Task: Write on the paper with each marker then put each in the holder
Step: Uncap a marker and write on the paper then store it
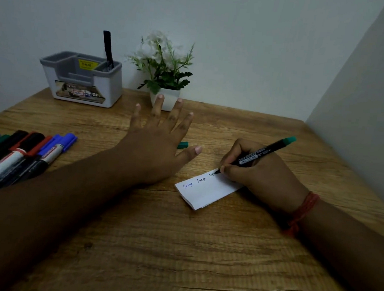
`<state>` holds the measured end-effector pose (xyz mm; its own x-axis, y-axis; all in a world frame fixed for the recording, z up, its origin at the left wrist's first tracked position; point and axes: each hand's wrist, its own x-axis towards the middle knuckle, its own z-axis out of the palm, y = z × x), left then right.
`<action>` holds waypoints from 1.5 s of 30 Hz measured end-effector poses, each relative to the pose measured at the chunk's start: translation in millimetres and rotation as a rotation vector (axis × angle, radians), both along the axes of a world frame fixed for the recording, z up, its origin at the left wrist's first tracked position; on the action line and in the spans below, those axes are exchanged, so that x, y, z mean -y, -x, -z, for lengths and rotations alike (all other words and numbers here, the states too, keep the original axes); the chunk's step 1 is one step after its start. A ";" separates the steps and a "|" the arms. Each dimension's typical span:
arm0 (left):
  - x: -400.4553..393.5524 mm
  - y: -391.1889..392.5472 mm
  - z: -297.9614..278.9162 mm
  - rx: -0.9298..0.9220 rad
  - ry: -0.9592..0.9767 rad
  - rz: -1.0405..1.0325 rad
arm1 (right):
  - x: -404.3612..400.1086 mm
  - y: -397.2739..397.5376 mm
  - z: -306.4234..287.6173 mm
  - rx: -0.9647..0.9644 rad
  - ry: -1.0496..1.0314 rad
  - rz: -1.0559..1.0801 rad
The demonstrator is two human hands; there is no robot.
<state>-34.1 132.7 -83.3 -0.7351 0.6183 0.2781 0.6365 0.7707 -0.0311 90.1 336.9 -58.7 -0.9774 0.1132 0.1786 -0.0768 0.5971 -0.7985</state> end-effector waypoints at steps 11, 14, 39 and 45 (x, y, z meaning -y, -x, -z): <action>0.0 -0.1 -0.2 -0.005 0.000 -0.007 | -0.1 0.1 -1.7 -0.010 0.002 -0.007; -0.3 0.1 -0.2 0.002 0.004 -0.006 | -0.6 0.8 -0.7 -0.017 0.015 -0.004; 6.1 1.9 -3.5 0.019 -0.008 -0.018 | -10.8 -1.5 -1.3 -0.303 0.327 0.048; 10.5 9.0 -6.3 0.071 0.086 -0.035 | -10.7 -1.8 -2.8 -0.367 0.255 0.091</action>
<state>-43.1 122.2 -76.9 -0.7728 0.6110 0.1714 0.6119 0.7891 -0.0542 91.9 347.6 -55.8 -0.8385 0.2811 0.4669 -0.3388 0.4021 -0.8506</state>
